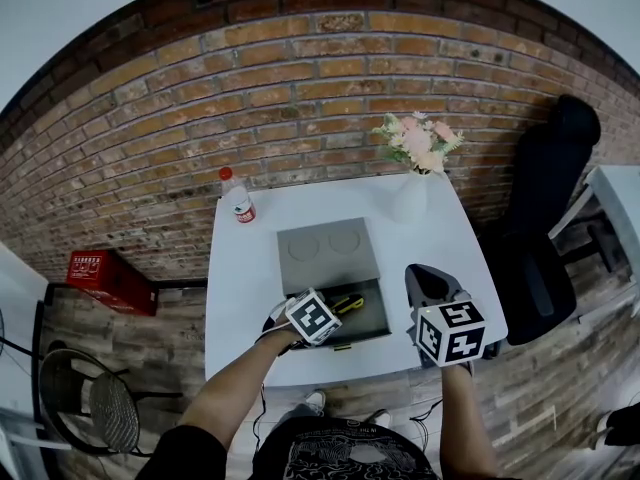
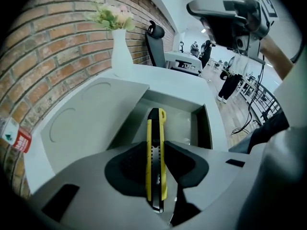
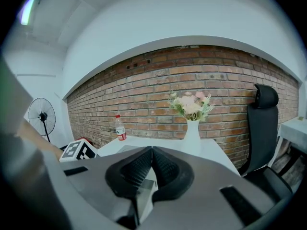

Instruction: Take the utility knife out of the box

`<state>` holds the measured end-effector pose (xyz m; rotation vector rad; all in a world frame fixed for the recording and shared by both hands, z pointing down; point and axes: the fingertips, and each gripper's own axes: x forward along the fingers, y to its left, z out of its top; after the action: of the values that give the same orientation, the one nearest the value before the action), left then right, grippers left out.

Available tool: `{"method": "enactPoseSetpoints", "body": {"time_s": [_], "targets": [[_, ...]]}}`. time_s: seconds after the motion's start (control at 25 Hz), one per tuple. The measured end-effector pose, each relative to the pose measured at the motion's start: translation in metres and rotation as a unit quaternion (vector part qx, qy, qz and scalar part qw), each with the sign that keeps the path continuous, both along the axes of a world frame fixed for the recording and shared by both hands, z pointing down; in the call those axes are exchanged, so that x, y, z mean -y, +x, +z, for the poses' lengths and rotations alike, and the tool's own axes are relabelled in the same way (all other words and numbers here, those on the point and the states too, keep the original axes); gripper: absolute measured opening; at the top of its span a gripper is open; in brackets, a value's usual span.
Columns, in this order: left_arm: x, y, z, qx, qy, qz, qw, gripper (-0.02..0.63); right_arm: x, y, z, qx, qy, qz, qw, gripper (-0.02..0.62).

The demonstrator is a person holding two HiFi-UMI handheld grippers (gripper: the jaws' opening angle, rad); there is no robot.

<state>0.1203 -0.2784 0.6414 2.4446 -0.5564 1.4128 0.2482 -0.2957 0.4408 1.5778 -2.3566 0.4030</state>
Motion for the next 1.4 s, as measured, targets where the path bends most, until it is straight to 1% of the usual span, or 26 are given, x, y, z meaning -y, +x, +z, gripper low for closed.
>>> {"method": "enactPoseSetpoints", "body": {"time_s": [0.12, 0.4, 0.52, 0.6, 0.76, 1.0, 1.2, 1.4], "targets": [[-0.001, -0.001, -0.013, -0.019, 0.003, -0.011, 0.9998, 0.127, -0.001, -0.003, 0.0, 0.001, 0.0, -0.003, 1.0, 0.02], [0.011, -0.002, -0.046, -0.06, 0.042, -0.039, 0.9966, 0.127, 0.0, -0.011, -0.003, 0.002, 0.004, -0.011, 1.0, 0.02], [0.015, -0.001, -0.062, -0.081, 0.059, -0.05, 0.9937, 0.127, -0.001, -0.013, -0.003, 0.002, 0.005, -0.014, 1.0, 0.02], [0.02, 0.0, -0.076, -0.101, 0.071, -0.064, 0.9903, 0.127, -0.001, -0.013, -0.004, 0.001, 0.006, -0.015, 1.0, 0.02], [0.032, 0.002, -0.105, -0.143, 0.095, -0.092, 0.981, 0.127, 0.0, -0.013, -0.007, 0.003, 0.01, -0.015, 1.0, 0.02], [0.043, 0.0, -0.15, -0.181, 0.144, -0.111, 0.9663, 0.127, 0.001, -0.013, -0.015, -0.001, 0.019, -0.017, 1.0, 0.02], [0.049, -0.007, -0.188, -0.218, 0.186, -0.137, 0.9482, 0.127, 0.004, -0.01, -0.027, 0.002, 0.033, -0.015, 0.999, 0.02], [0.05, -0.015, -0.224, -0.245, 0.227, -0.158, 0.9292, 0.127, 0.005, -0.01, -0.04, 0.006, 0.048, -0.016, 0.999, 0.02]]}}
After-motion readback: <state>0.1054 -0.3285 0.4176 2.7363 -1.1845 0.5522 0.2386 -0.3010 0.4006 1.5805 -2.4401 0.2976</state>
